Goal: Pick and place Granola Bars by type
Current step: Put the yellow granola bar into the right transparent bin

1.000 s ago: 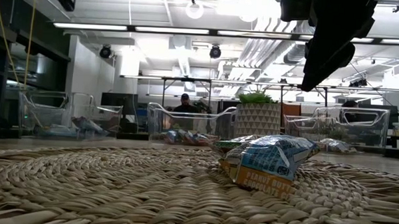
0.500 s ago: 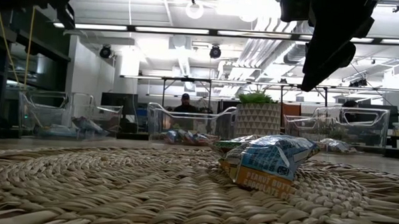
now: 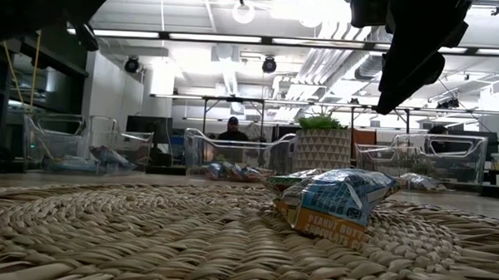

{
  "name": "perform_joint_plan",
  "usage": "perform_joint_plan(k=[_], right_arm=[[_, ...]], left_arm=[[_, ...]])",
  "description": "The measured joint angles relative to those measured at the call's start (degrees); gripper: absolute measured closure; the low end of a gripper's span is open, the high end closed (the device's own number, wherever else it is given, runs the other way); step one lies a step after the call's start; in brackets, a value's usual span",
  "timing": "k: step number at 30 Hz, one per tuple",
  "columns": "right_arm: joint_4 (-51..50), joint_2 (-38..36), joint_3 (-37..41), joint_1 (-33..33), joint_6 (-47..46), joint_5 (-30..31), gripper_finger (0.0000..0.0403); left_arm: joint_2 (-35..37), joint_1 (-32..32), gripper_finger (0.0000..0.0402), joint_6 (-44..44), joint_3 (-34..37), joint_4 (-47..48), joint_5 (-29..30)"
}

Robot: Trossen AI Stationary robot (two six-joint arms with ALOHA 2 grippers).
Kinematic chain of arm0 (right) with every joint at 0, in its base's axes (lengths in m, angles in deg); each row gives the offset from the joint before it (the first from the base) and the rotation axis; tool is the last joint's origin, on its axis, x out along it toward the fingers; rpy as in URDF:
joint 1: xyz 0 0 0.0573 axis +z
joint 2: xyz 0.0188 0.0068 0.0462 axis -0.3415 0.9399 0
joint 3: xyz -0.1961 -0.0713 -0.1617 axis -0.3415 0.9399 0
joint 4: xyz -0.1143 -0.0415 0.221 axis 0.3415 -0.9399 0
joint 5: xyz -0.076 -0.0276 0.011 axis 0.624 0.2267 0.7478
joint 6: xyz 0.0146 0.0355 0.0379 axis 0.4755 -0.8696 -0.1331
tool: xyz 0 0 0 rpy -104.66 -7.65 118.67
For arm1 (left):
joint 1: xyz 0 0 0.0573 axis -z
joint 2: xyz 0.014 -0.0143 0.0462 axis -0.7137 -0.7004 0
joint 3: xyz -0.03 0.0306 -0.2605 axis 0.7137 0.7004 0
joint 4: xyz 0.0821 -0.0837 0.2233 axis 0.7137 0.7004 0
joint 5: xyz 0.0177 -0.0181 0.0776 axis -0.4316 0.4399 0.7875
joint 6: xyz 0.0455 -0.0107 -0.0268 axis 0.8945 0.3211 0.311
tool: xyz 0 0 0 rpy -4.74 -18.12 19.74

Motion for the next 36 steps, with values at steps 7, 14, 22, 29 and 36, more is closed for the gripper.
perform_joint_plan(k=[7, 14, 22, 29, 36], right_arm=[[0.0, 0.0, 0.0, 0.0, 0.02, -0.02, 0.0187], [0.0, 0.0, 0.0, 0.0, 0.02, -0.03, 0.0187], [0.0, 0.0, 0.0, 0.0, 0.02, -0.02, 0.0186], [-0.02, 0.0, 0.0, 0.01, 0.02, 0.0, 0.0186], [-0.02, 0.0, 0.0, 0.01, 0.02, 0.31, 0.0185]], left_arm=[[0.0, 0.0, 0.0401, -2.16, 1.04, -1.65, -0.52], [0.02, 0.0, 0.0401, -3.68, 1.04, -1.26, -1.51], [0.02, 0.0, 0.0401, -6.71, 1.04, 0.48, -3.52], [0.02, 0.78, 0.0401, -8.41, 1.04, 1.29, -2.78], [0.0, 6.35, 0.0401, -3.08, 1.04, 3.94, 7.71]])
